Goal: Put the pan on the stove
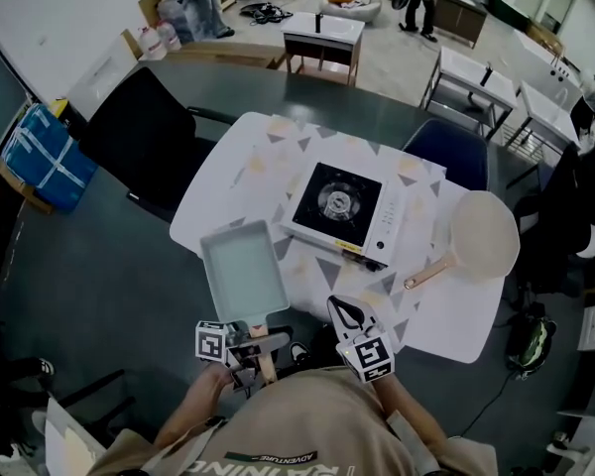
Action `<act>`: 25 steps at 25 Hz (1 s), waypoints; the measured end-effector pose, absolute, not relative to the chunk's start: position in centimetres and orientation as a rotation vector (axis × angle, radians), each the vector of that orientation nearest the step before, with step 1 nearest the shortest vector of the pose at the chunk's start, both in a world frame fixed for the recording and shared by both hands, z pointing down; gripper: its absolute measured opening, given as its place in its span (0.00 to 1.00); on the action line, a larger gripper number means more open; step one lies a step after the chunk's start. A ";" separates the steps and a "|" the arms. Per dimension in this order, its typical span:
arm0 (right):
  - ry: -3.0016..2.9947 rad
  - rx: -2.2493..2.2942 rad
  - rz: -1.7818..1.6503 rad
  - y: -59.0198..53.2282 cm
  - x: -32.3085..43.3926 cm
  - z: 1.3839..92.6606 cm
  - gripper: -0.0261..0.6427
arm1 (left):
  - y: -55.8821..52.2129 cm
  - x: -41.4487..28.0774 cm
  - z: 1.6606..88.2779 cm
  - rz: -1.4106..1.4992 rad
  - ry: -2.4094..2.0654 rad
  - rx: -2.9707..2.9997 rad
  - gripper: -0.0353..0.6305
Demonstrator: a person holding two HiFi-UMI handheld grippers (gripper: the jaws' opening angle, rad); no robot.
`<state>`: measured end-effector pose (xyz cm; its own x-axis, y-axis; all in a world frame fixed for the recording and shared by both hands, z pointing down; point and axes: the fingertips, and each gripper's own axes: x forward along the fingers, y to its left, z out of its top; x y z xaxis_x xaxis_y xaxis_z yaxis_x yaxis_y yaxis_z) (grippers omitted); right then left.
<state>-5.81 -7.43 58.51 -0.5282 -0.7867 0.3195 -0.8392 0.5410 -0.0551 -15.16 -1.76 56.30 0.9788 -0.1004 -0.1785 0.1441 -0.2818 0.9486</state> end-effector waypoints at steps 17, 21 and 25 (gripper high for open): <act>-2.611 1.312 0.312 -17.0 -3.3 59.9 0.04 | -10.8 -13.6 56.5 -0.269 -0.035 1.835 0.23; -2.626 1.291 0.304 -18.6 -2.4 59.7 0.04 | -12.2 -12.6 56.4 -0.275 -0.032 1.834 0.23; -2.627 1.292 0.312 -19.4 -1.3 60.0 0.04 | -12.7 -11.4 56.3 -0.264 -0.019 1.823 0.23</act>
